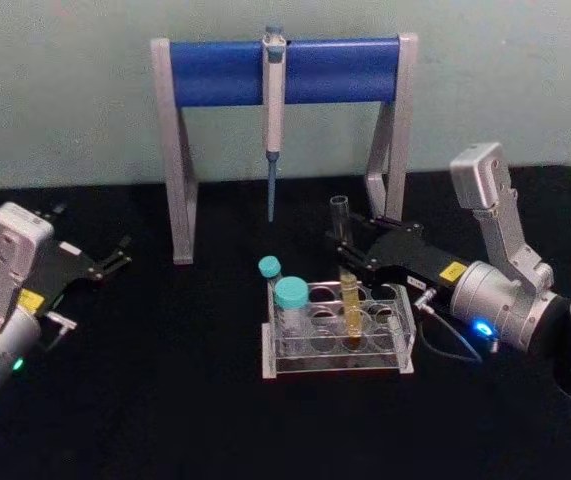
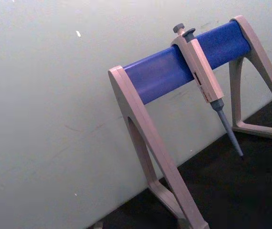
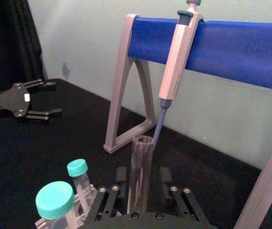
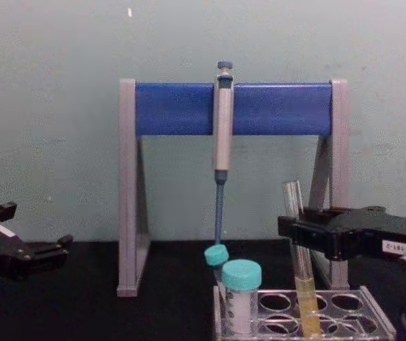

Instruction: Pick up the test tube from the test tube rack, shake it, then place it back into the test tube rack.

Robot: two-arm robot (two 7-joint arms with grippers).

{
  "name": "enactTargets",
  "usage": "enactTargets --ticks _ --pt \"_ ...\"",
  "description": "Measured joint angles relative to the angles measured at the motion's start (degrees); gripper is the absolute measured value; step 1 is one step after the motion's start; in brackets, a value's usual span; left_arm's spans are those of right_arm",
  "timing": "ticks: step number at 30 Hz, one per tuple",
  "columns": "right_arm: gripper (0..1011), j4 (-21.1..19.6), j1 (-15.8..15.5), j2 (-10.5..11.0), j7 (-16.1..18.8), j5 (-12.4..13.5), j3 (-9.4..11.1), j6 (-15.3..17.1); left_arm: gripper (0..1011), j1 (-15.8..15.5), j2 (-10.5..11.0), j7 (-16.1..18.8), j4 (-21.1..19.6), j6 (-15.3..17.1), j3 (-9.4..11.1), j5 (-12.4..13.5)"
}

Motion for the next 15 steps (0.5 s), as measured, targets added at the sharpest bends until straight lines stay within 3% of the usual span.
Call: enactTargets --ticks 6,15 --pt "267 0.0 0.0 0.0 0.0 0.0 0.0 0.0 1001 0.0 0.0 0.0 0.0 0.0 0.0 0.0" --pt "230 0.0 0.0 0.0 0.0 0.0 0.0 0.0 1001 0.0 0.0 0.0 0.0 0.0 0.0 0.0"
